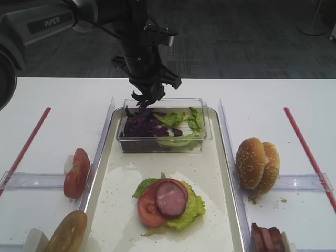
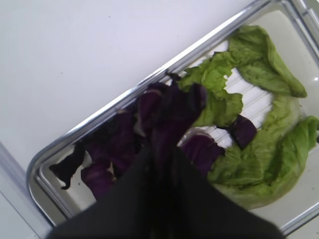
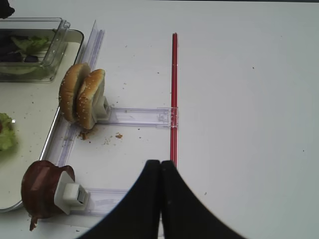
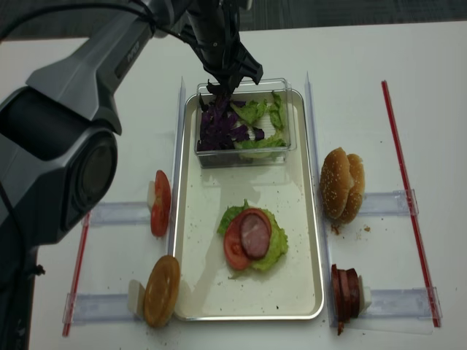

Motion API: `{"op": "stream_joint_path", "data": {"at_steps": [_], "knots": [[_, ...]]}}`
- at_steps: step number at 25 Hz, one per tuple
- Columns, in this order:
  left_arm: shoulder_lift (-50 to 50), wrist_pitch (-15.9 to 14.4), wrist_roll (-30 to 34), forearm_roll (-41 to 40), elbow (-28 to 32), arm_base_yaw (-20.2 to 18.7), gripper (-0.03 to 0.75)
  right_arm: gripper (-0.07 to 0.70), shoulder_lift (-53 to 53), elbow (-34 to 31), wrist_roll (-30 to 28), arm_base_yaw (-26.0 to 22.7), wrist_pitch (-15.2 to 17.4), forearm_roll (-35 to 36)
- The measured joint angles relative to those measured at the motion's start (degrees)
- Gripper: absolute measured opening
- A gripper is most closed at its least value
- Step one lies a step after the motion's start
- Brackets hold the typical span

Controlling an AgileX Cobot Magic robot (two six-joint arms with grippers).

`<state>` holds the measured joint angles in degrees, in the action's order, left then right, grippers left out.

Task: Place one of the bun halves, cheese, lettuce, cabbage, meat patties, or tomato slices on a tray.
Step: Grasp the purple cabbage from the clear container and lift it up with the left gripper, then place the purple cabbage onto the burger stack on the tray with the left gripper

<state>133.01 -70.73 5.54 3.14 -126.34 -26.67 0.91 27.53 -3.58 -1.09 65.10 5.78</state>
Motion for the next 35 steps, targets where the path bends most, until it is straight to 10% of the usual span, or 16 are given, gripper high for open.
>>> {"op": "stream_joint_path", "data": {"at_steps": [20,35], "knots": [[-5.3,-0.1,-0.9,1.3,0.4,-0.9,0.035,0.364,0.0,0.0,-0.1,0.0,0.0,0.0],[-10.5,-0.5,-0.8,1.2,3.6,-9.4,0.035,0.364,0.0,0.0,-0.2,0.0,0.0,0.0]]}}
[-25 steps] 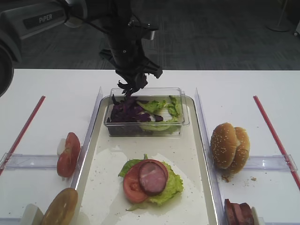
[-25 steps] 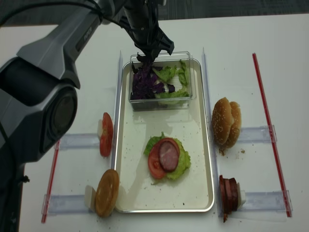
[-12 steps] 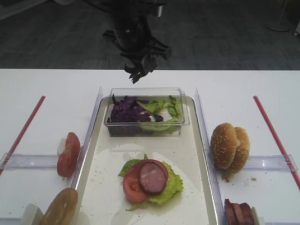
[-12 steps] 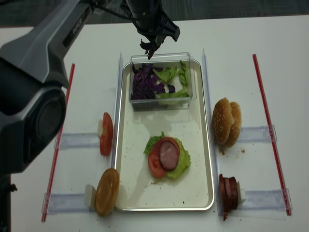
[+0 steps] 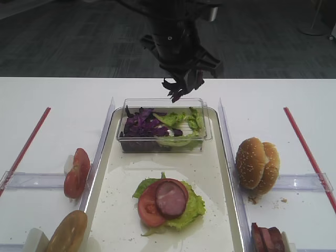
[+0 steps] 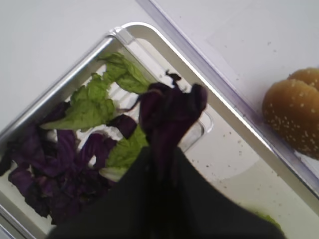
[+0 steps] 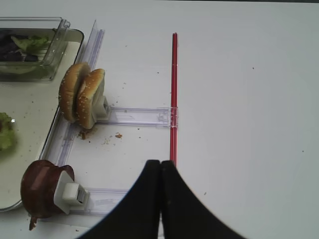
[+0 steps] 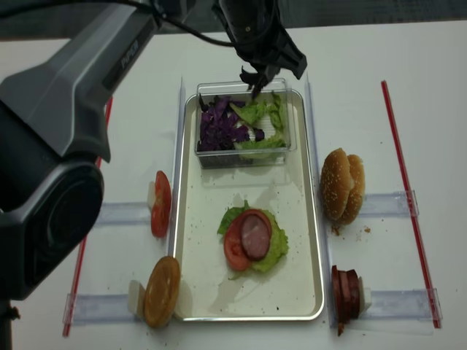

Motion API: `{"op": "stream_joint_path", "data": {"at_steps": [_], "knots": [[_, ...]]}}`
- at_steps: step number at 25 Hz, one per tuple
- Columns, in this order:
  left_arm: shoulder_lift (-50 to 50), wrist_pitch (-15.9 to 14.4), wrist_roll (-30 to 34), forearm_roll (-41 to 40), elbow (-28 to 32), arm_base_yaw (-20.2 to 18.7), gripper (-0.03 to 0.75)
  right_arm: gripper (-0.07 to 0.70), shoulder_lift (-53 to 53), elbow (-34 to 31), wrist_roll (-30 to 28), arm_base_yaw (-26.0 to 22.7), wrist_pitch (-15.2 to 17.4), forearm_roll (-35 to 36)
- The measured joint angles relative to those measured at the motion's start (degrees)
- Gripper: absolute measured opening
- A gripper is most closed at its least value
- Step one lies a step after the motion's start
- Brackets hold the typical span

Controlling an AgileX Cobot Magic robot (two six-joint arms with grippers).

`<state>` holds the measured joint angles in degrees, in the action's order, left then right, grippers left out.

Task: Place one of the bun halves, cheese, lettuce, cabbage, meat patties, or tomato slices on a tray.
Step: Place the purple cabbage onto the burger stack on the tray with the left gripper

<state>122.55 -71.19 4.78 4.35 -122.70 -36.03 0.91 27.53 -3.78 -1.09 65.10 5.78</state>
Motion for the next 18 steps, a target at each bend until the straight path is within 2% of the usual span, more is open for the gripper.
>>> {"op": "stream_joint_path", "data": {"at_steps": [11,18], "knots": [[-8.5,0.1,-0.1,-2.5,13.8,-2.9,0.035,0.364,0.0,0.0,0.0,0.0,0.0,0.0],[-16.7,0.1,-0.3,0.7,22.1,-3.1,0.035,0.364,0.0,0.0,0.0,0.0,0.0,0.0]]}}
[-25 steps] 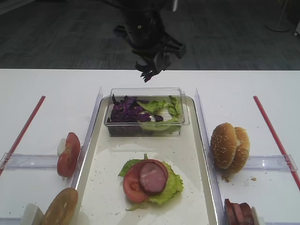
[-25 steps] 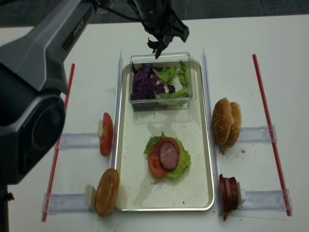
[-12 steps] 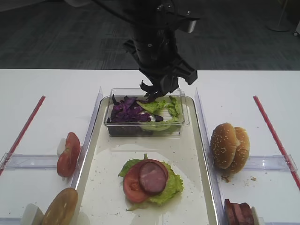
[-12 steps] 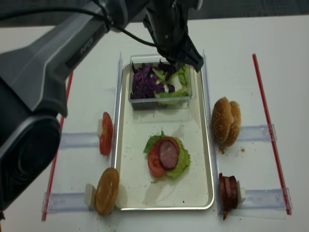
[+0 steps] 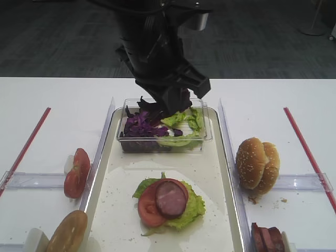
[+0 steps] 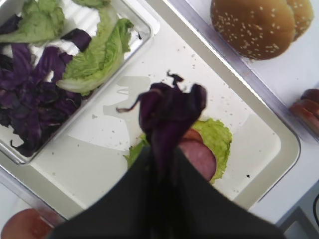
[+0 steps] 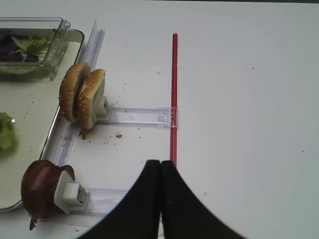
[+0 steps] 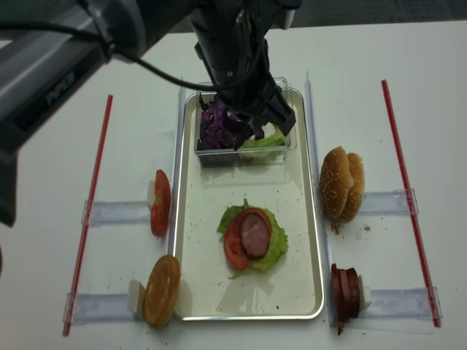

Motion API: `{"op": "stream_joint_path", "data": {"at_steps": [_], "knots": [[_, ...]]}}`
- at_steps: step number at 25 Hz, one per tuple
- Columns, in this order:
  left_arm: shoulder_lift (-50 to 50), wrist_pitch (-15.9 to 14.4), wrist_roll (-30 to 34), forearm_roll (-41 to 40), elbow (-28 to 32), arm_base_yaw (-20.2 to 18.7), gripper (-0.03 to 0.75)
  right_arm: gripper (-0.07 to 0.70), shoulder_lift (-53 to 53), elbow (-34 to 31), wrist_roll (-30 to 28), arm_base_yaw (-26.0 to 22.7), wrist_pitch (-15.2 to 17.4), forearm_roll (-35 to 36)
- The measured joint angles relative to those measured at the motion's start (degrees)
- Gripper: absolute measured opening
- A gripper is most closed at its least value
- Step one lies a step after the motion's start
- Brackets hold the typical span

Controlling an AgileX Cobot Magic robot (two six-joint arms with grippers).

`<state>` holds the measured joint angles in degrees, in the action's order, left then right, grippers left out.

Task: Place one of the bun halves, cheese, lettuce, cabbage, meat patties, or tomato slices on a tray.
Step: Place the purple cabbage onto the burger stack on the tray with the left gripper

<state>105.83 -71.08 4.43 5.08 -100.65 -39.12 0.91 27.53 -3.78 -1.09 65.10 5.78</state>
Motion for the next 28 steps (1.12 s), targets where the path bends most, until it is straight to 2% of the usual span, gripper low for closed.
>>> {"op": "stream_joint_path", "data": {"at_steps": [7,16,20,28], "knots": [[-5.7,0.0,0.0,1.7,7.5,-0.7,0.035,0.364,0.0,0.0,0.0,0.0,0.0,0.0],[-9.0,0.2,0.0,2.1,15.4,-7.7,0.035,0.364,0.0,0.0,0.0,0.0,0.0,0.0],[-9.0,0.3,0.0,2.1,17.6,-10.2,0.035,0.364,0.0,0.0,0.0,0.0,0.0,0.0],[-9.0,0.5,0.0,0.2,19.4,-10.3,0.035,0.364,0.0,0.0,0.0,0.0,0.0,0.0]]}}
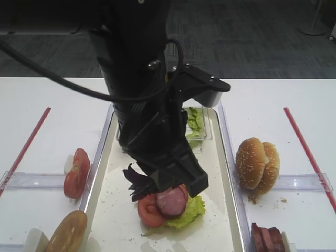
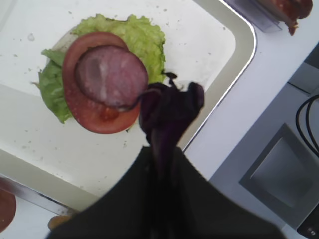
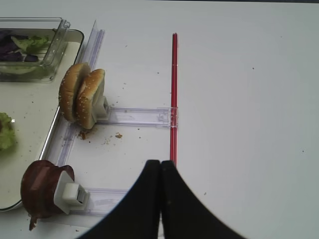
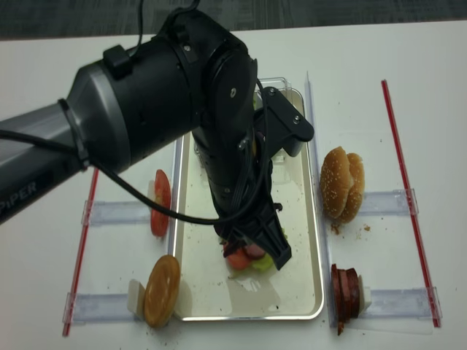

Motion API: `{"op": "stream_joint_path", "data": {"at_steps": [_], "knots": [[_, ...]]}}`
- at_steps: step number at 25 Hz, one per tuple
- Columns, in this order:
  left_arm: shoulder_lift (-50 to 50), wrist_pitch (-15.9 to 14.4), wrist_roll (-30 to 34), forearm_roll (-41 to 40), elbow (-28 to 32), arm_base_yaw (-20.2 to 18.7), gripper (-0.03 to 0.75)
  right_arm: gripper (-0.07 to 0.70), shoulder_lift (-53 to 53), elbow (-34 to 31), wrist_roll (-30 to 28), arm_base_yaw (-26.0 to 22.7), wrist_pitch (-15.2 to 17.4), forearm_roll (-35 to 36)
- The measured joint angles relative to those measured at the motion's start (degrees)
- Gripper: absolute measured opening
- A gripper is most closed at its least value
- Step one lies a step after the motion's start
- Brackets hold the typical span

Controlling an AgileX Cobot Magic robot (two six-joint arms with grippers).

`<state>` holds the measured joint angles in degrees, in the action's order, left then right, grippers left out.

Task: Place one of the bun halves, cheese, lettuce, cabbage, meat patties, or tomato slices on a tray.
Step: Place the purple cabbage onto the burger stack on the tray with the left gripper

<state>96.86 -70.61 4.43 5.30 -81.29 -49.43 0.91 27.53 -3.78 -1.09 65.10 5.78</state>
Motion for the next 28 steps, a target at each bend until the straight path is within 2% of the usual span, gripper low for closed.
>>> {"op": "stream_joint_path", "data": {"at_steps": [14,20,28], "knots": [[0.1,0.0,-0.1,-0.5,0.0,0.1,0.035,0.364,0.0,0.0,0.0,0.0,0.0,0.0],[4.7,0.2,0.7,-0.6,0.0,1.1,0.035,0.364,0.0,0.0,0.0,0.0,0.0,0.0],[8.1,4.1,2.3,-0.7,0.0,1.1,0.035,0.364,0.0,0.0,0.0,0.0,0.0,0.0]]}}
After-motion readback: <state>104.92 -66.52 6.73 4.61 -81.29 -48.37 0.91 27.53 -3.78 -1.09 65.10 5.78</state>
